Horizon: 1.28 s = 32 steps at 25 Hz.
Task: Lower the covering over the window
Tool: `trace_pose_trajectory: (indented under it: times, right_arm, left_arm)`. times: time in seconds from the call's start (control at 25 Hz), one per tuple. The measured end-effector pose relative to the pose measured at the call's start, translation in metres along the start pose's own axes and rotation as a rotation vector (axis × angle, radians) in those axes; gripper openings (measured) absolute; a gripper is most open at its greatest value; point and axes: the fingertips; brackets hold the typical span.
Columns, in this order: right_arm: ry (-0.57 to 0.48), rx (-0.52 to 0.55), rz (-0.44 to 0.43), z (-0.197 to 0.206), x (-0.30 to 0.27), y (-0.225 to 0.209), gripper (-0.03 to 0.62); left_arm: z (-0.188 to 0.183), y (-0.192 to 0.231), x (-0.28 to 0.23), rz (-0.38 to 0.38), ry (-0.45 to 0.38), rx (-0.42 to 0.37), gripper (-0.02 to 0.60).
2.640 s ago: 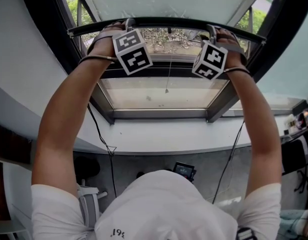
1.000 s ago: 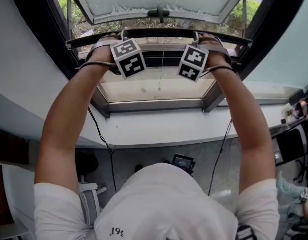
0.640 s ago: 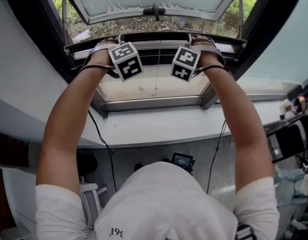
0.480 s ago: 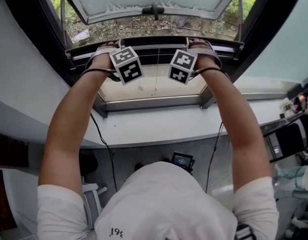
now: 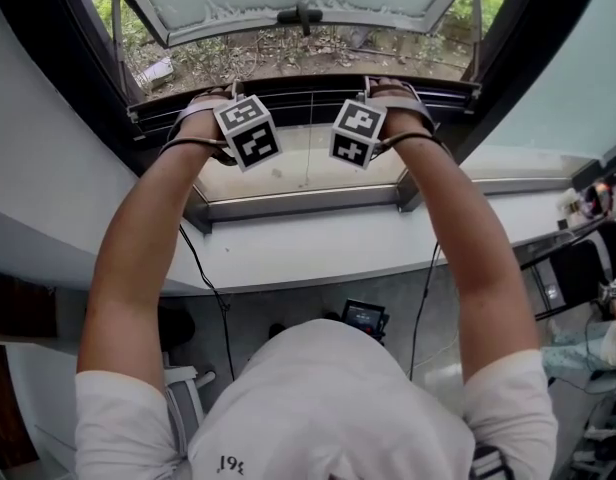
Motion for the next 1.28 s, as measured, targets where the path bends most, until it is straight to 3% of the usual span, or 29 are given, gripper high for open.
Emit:
trace_pose_trajectory:
  times: [0.52, 1.28]
  right_arm:
    - [0.009, 0.009, -0.046, -0.002, -0.012, 0.036, 0.138]
    - [0.009, 0.012, -0.056, -0.004, -0.017, 0.035, 0.138]
  left_arm:
    - [0.008, -0.018, -0.032, 0.047, 0.009, 0.012, 0.284]
    - [0.008, -0.014, -0.033, 0.044, -0.015, 0.01, 0.284]
Point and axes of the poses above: the fingertips, and each gripper's own axes: x backward along the fingers, y to its left, z out of its underside, and after that the axes turned 13 degrees about z, right-handed
